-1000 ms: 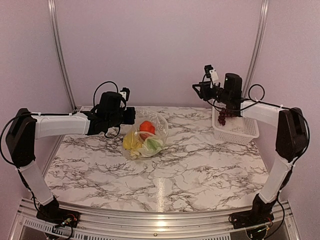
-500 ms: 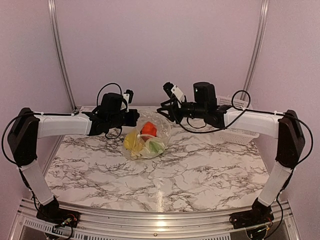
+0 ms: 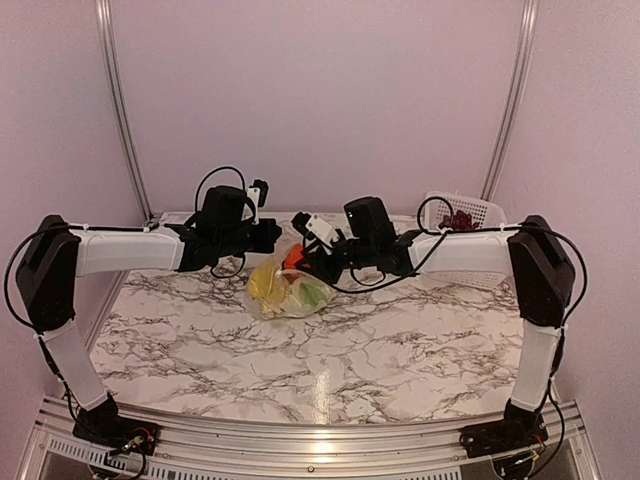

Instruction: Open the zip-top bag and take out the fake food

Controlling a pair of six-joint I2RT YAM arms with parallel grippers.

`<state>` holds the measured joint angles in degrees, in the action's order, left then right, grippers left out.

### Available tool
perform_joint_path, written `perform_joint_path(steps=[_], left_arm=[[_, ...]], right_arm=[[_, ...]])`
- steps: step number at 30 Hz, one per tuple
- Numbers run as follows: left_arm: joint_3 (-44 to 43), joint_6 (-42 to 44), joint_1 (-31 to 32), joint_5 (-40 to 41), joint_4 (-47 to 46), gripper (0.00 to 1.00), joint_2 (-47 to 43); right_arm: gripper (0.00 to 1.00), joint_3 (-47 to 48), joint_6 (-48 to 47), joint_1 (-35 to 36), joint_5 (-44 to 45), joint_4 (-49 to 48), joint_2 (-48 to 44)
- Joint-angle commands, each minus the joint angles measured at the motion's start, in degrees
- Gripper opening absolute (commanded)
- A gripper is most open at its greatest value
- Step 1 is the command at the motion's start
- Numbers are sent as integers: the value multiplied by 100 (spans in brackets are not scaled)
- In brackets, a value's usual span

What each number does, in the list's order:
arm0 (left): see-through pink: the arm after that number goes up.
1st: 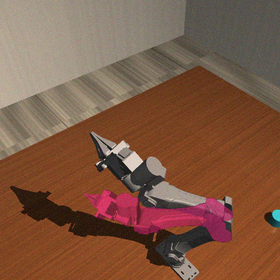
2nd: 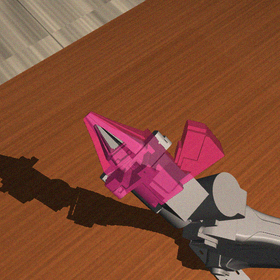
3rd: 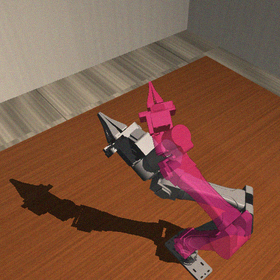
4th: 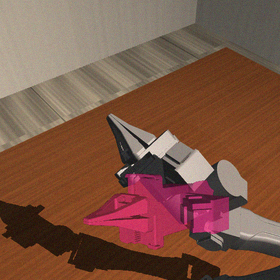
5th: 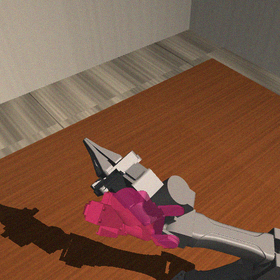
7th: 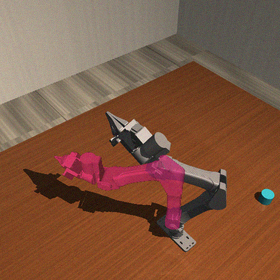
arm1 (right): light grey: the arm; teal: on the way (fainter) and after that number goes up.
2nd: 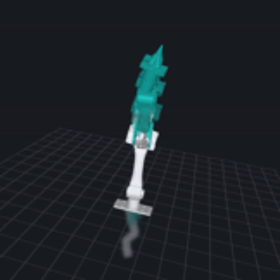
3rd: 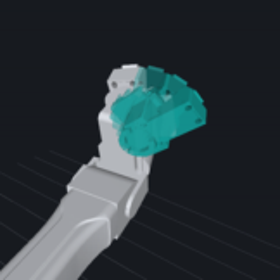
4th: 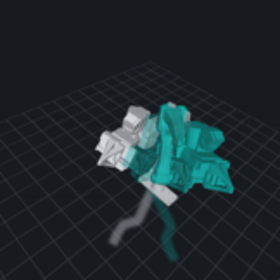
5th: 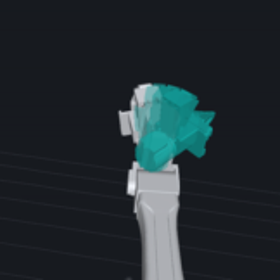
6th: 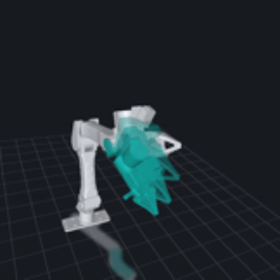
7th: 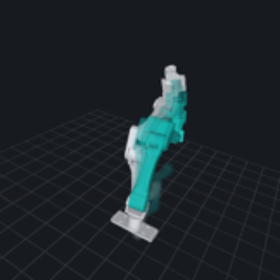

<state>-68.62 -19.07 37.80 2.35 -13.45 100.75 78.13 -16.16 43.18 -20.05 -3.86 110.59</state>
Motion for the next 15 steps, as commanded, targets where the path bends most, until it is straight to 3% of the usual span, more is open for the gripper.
perform_joint_path(steps=[1,7,14,15], left_arm=[[-123,0,-27,-90,-8,0,123],[-149,5,-27,-85,18,0,104],[-199,-25,-27,-208,-32,0,192],[-208,-33,-27,-209,-34,0,199]], right_arm=[[39,412,10,15,369,166,306],[45,859,297,22,962,560,731],[68,924,885,21,1562,444,914],[76,919,947,16,1584,431,939]])
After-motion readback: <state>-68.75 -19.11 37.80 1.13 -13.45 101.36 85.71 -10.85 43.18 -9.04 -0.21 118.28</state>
